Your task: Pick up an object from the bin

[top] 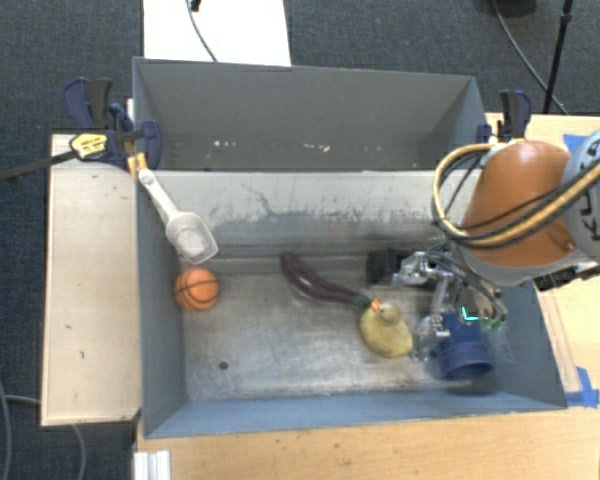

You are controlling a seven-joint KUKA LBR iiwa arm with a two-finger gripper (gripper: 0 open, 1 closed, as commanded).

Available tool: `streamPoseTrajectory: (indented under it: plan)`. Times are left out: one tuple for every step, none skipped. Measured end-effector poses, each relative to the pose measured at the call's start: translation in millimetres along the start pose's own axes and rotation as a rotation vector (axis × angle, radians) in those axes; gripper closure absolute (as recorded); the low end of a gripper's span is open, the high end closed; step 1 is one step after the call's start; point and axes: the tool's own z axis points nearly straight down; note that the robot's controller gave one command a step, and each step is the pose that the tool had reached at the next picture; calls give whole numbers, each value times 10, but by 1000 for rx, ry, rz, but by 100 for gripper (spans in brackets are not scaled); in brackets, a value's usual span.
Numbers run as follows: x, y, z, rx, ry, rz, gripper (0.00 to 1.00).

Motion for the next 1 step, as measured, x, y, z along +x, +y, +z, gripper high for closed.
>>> streamPoseTrajectory:
  plan:
    - [-1, 1, -1, 0, 0, -1, 0]
